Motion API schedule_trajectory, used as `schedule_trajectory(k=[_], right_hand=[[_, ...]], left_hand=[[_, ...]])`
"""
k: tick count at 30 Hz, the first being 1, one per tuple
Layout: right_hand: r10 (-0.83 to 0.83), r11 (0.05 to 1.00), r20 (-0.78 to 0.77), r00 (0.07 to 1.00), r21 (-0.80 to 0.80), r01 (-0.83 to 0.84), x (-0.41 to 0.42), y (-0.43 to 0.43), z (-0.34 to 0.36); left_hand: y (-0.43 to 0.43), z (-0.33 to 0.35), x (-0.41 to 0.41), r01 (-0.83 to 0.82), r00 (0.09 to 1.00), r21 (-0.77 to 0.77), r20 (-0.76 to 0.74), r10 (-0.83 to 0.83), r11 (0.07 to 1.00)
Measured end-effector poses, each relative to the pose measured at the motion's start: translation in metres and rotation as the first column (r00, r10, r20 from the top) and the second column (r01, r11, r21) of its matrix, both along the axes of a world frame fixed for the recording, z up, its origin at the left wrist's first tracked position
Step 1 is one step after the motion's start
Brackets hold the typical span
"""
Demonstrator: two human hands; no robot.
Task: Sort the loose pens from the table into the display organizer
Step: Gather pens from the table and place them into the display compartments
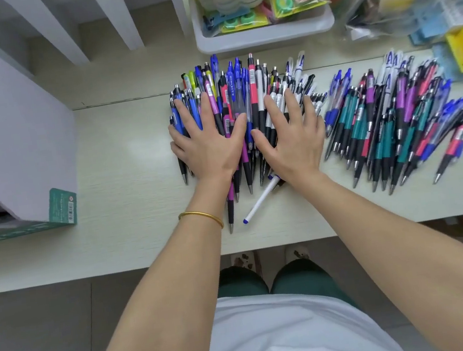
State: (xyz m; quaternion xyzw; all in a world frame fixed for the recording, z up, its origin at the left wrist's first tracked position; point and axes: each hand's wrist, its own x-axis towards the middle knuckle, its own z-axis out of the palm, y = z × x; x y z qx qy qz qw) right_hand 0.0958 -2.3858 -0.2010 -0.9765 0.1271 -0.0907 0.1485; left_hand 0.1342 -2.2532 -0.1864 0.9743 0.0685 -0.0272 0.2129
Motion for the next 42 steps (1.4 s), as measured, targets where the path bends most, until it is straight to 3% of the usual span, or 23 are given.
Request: schedule_trajectory(k=[5, 19, 22, 24, 25, 27, 29, 35, 42], right_hand=[[0.014, 0.997, -0.054, 0.998, -0.068, -0.018, -0.005, -0.038, 0.003], [0.082, 0.995, -0.115, 0.99, -0.048, -0.088, -0.002, -0.061, 0.012], [0.097, 0.995, 0.114, 0.989, -0.038, -0.093, -0.014, -0.066, 0.024], [0.227, 0.971, 0.319, 0.92, -0.006, -0.238, -0.034, -0.076, 0.026], [0.327, 0.938, 0.344, 0.88, -0.006, -0.346, -0.046, -0.082, 0.024], [0.521, 0.846, 0.261, 0.813, -0.029, -0.533, -0.069, -0.091, 0.018], [0.613, 0.788, 0.135, 0.778, -0.036, -0.615, -0.079, -0.094, 0.01], [0.621, 0.783, 0.065, 0.781, -0.027, -0.621, -0.075, -0.092, 0.014], [0.767, 0.637, 0.042, 0.64, -0.171, -0.752, -0.067, -0.097, 0.013]], left_hand=[[-0.04, 0.001, -0.008, -0.006, 1.0, -0.017, -0.025, 0.005, 1.0], [-0.067, 0.004, -0.006, -0.088, 0.995, -0.04, -0.049, 0.086, 0.995], [-0.066, 0.005, -0.006, -0.079, 0.995, -0.043, -0.056, 0.077, 0.996], [-0.065, 0.005, -0.006, -0.074, 0.995, -0.046, -0.063, 0.071, 0.996], [-0.065, 0.005, -0.006, -0.072, 0.996, -0.045, -0.065, 0.069, 0.996], [-0.065, 0.005, -0.006, -0.069, 0.995, -0.046, -0.07, 0.066, 0.997], [-0.064, 0.006, -0.006, -0.068, 0.995, -0.047, -0.073, 0.065, 0.997], [-0.065, 0.006, -0.005, -0.062, 0.995, -0.064, -0.081, 0.057, 0.996], [-0.064, 0.008, -0.006, -0.061, 0.995, -0.065, -0.089, 0.055, 0.996]])
